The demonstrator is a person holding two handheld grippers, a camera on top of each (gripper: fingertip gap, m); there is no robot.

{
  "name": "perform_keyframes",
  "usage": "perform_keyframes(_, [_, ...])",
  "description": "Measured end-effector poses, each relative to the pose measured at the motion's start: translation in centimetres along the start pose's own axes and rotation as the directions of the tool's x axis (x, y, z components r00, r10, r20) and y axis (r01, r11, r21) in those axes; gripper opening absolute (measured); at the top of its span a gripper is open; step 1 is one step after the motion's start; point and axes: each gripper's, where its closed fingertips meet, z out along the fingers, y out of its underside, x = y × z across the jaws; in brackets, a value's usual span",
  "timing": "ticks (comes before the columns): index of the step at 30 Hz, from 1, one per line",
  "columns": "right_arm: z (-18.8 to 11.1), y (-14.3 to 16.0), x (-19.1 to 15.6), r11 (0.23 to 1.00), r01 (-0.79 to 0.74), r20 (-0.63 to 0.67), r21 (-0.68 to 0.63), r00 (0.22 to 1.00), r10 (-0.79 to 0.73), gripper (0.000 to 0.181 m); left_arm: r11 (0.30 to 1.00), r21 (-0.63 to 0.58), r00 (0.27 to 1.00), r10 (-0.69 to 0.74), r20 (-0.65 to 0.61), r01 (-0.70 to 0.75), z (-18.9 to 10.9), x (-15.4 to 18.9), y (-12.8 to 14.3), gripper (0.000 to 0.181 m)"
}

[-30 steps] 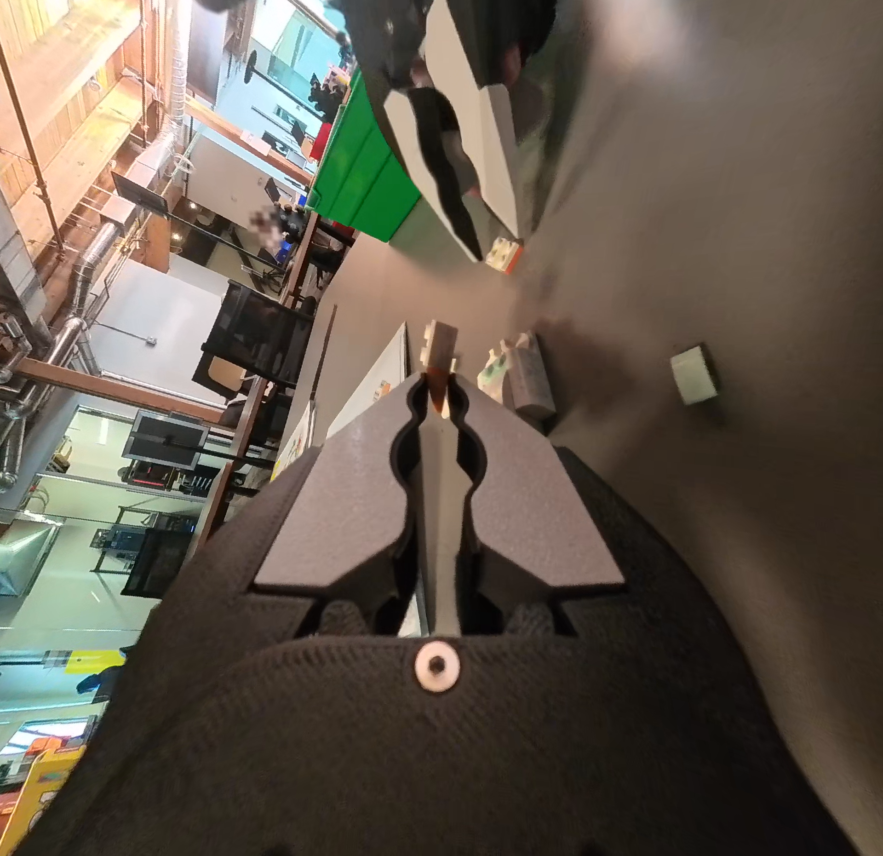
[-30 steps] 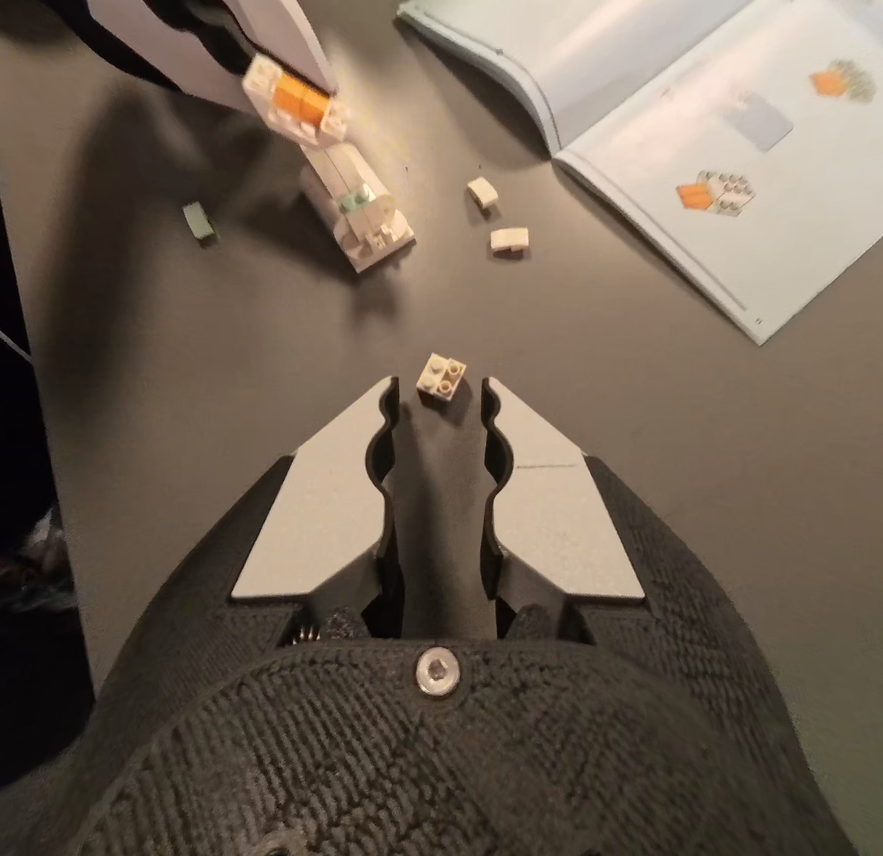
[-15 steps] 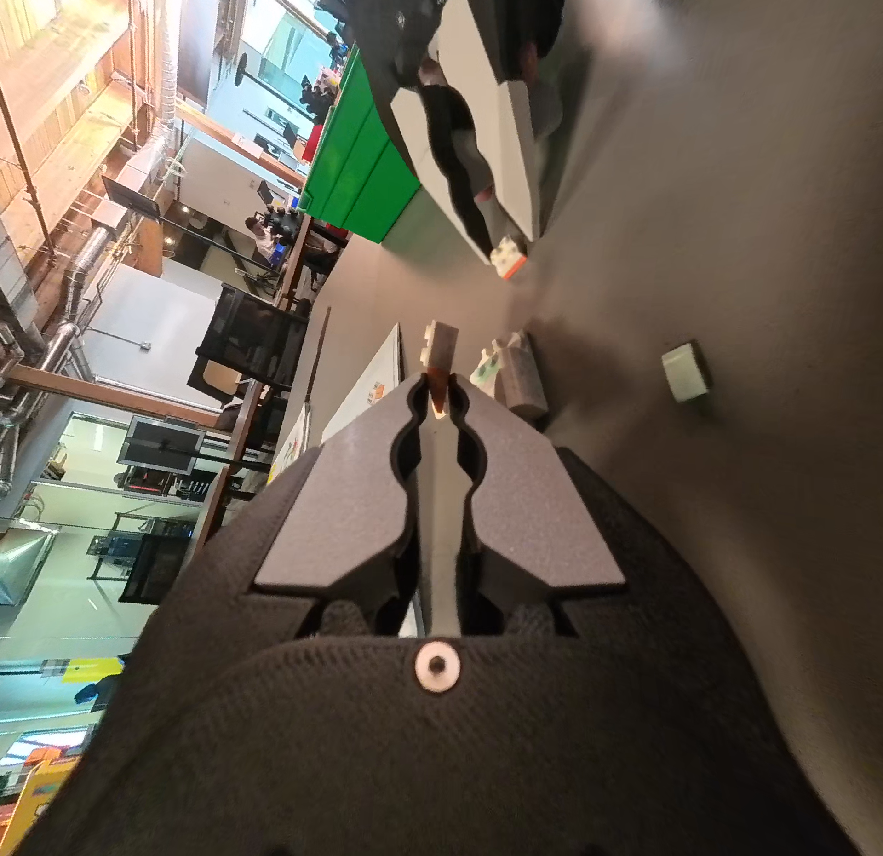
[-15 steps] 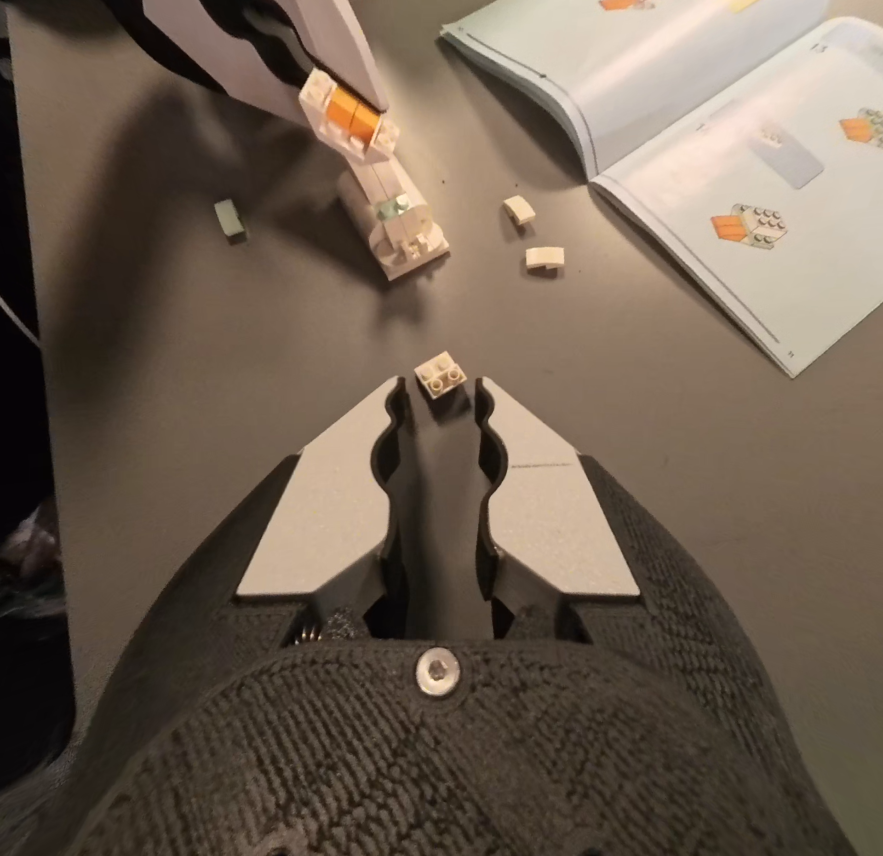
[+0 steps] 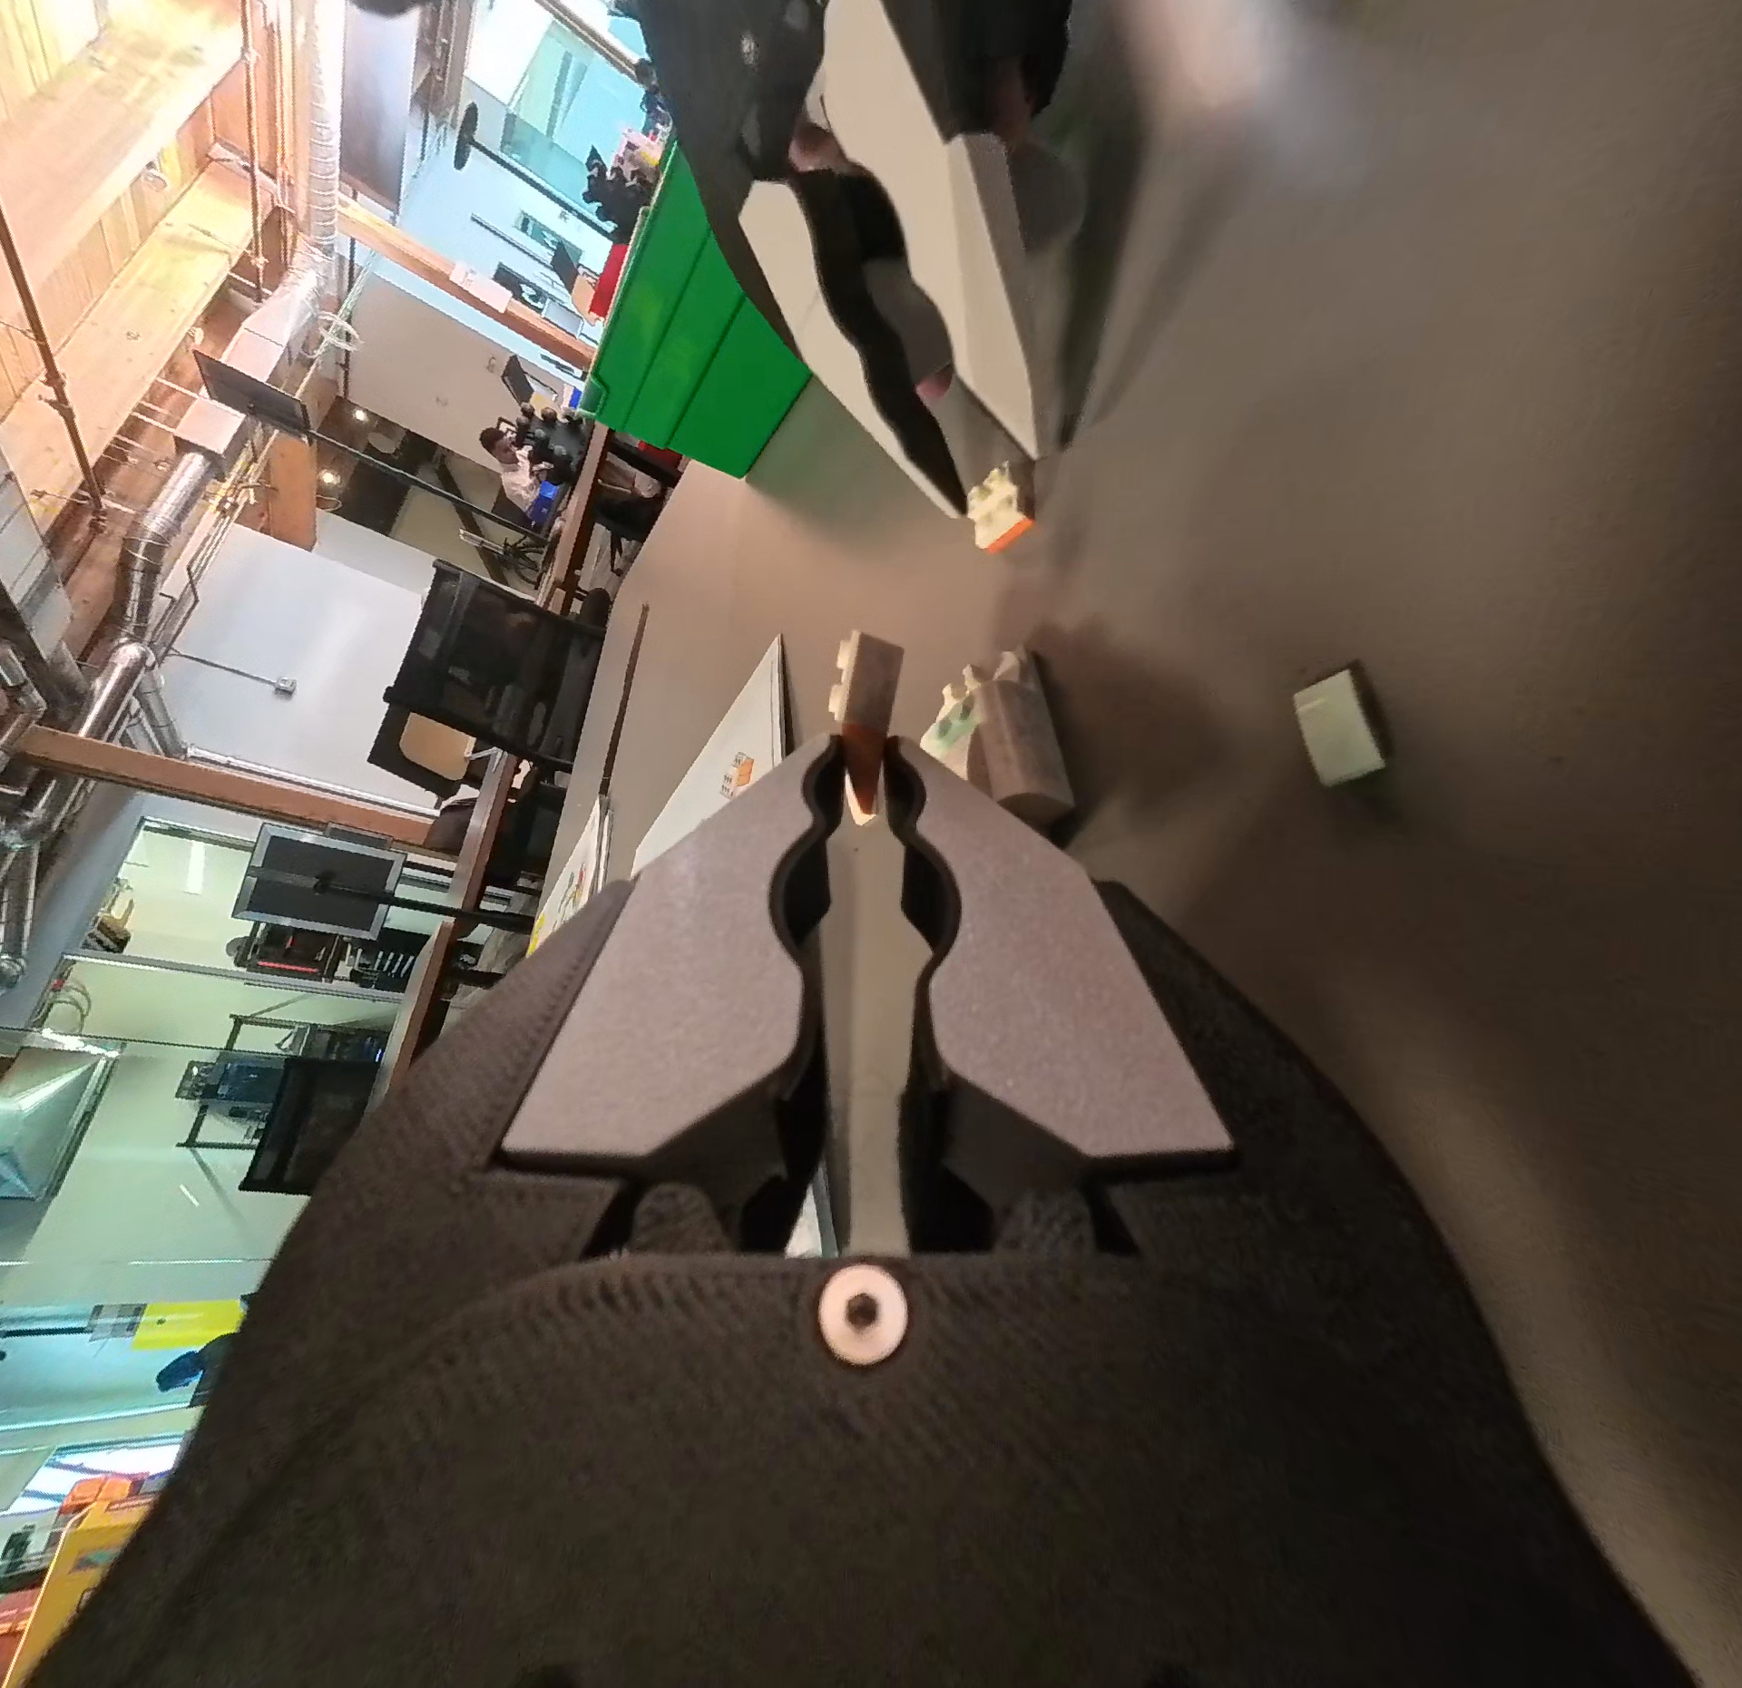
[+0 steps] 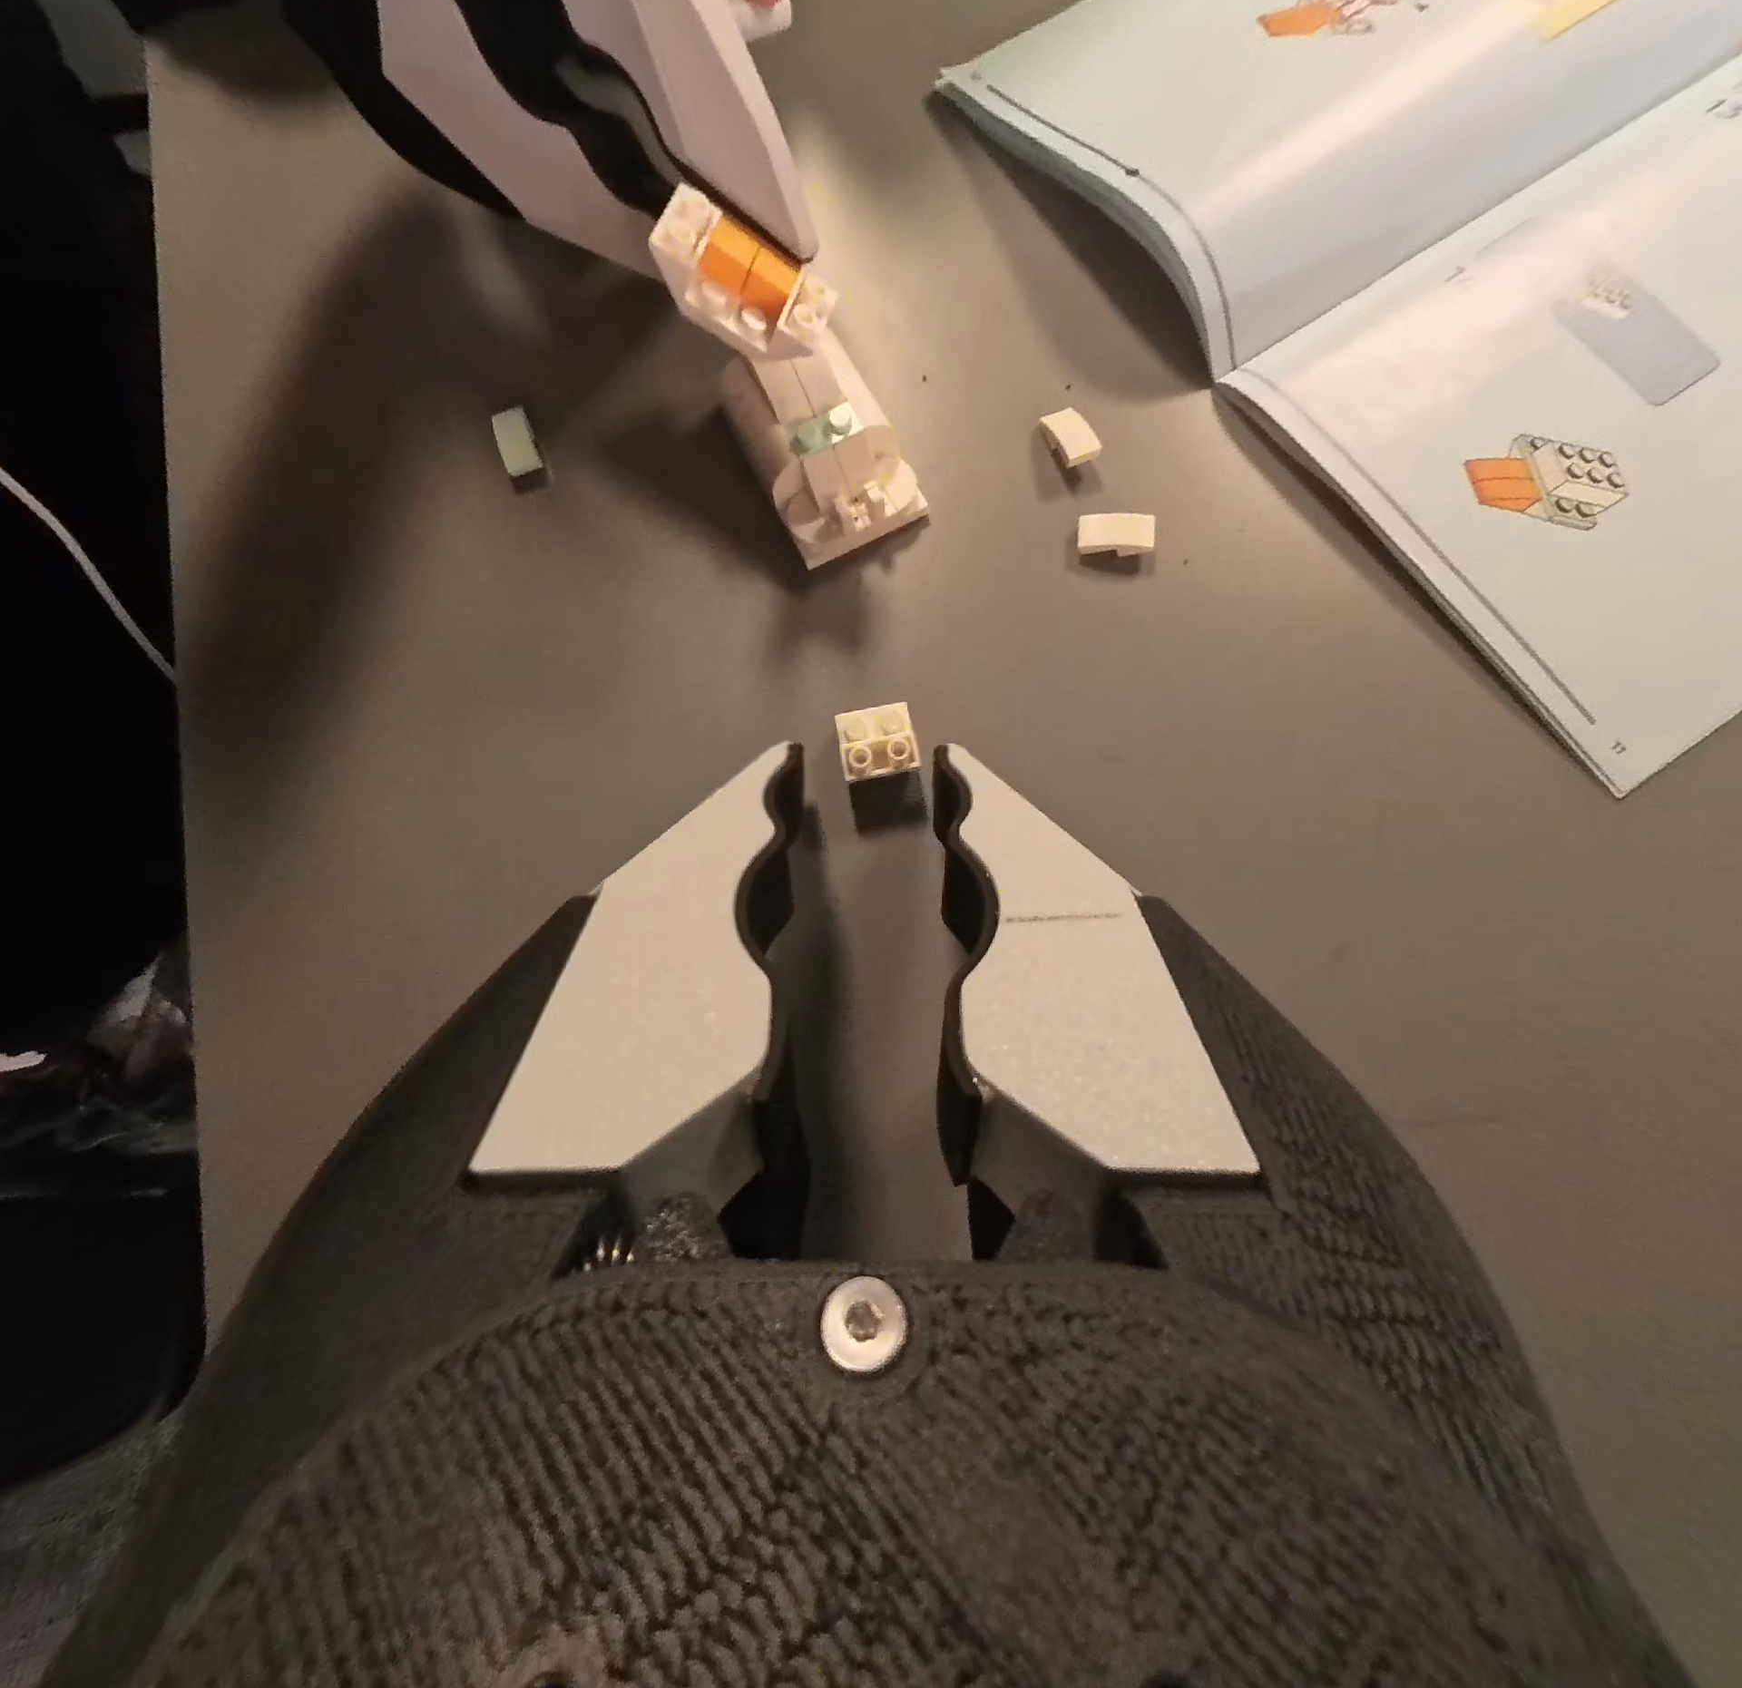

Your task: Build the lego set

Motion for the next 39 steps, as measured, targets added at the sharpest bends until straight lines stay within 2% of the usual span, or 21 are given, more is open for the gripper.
perform_keyframes(5, [0.4,-0.2,-0.2,0.999,-0.043,0.002,0.024,0.999,0.043,0.015,1.0,0.0,1.0,0.006,0.0,-0.006,0.0,0.1,0.0,0.007])
perform_keyframes(9, [-0.1,-4.2,0.3,0.962,-0.189,-0.034,0.196,0.979,0.2,0.015,1.0,-0.006,1.0,0.024,0.008,-0.024,0.1,0.1,0.0,0.007])
perform_keyframes(11, [0.1,-6.4,-0.9,0.948,-0.218,-0.003,0.23,0.974,0.225,0.014,0.998,-0.02,0.998,0.055,0.037,-0.054,0.1,-0.2,0.0,0.007])
perform_keyframes(13, [0.6,-7.5,-2.0,0.953,-0.222,-0.003,0.207,0.974,0.227,0.014,0.994,-0.034,0.992,0.105,0.071,-0.103,0.1,-0.5,-0.1,0.007])
perform_keyframes(16, [1.3,-7.6,-2.5,0.975,-0.187,-0.064,0.124,0.979,0.196,0.015,0.98,-0.072,0.973,0.192,0.13,-0.184,0.0,-1.1,-0.1,0.007])
perform_keyframes(20, [1.1,-7.9,-2.3,0.978,-0.181,-0.096,0.109,0.977,0.191,0.015,0.965,-0.088,0.955,0.257,0.147,-0.246,0.0,-1.2,-0.1,0.007])
perform_keyframes(30, [1.5,-7.8,-2.1,0.968,-0.239,-0.059,0.08,0.968,0.244,0.014,0.947,-0.093,0.938,0.317,0.144,-0.306,0.2,-0.7,-0.3,0.007])
perform_keyframes(39, [1.7,-7.7,-2.2,0.972,-0.234,-0.087,0.025,0.968,0.235,0.015,0.957,-0.096,0.945,0.285,0.158,-0.273,0.2,-1.1,-0.4,0.007])
